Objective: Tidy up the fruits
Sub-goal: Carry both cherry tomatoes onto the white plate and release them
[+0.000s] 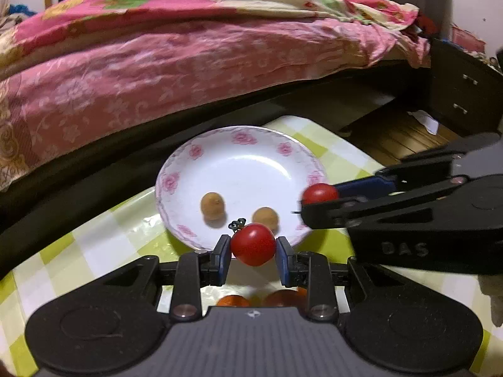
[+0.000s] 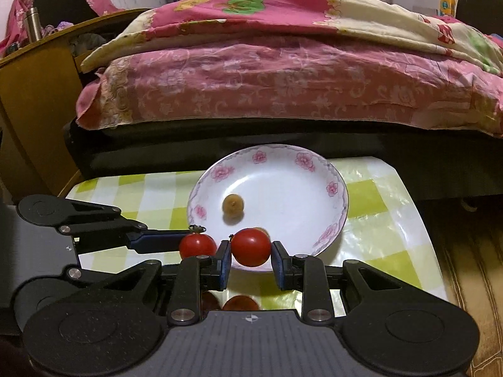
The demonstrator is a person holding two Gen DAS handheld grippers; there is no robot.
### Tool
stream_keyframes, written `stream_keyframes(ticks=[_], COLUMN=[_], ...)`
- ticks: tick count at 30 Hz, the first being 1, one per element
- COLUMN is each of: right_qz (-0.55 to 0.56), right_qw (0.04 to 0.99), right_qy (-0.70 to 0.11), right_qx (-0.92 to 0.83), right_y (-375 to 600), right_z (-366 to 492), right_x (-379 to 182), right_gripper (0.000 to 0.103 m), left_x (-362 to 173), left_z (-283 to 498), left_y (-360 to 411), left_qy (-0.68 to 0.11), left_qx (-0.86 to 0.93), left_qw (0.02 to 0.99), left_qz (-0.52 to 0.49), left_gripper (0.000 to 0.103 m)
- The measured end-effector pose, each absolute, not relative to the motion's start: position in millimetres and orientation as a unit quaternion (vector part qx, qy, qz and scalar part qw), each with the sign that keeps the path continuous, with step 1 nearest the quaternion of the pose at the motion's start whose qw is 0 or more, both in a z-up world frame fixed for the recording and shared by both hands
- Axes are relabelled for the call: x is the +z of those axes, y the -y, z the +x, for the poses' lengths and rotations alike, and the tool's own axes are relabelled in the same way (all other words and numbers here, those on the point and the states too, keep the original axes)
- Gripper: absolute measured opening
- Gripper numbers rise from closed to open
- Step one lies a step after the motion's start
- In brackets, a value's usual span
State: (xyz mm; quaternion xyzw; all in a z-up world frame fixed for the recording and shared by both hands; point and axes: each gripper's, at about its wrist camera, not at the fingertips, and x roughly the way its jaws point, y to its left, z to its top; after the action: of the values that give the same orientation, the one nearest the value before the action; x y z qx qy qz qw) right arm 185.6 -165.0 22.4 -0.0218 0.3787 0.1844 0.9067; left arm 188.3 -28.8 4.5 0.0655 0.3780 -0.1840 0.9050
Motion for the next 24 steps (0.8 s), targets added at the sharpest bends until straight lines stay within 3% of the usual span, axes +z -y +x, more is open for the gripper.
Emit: stream_keyframes(ticks=[24], right_qz=[-0.02], right_qw=[0.906], right_qy=[-0.382], right_qx=[0.178], right_y=[173.6], right_z=[205.9], right_x=[3.9], right_gripper=[0.025], left_x=[-6.1], left_z=[201.2], left_y=[24.7], left_qy=[-0.381], left_qx=[-0.17], left_qw=[0.907], left_qz=[0.057], left_gripper=[0.039])
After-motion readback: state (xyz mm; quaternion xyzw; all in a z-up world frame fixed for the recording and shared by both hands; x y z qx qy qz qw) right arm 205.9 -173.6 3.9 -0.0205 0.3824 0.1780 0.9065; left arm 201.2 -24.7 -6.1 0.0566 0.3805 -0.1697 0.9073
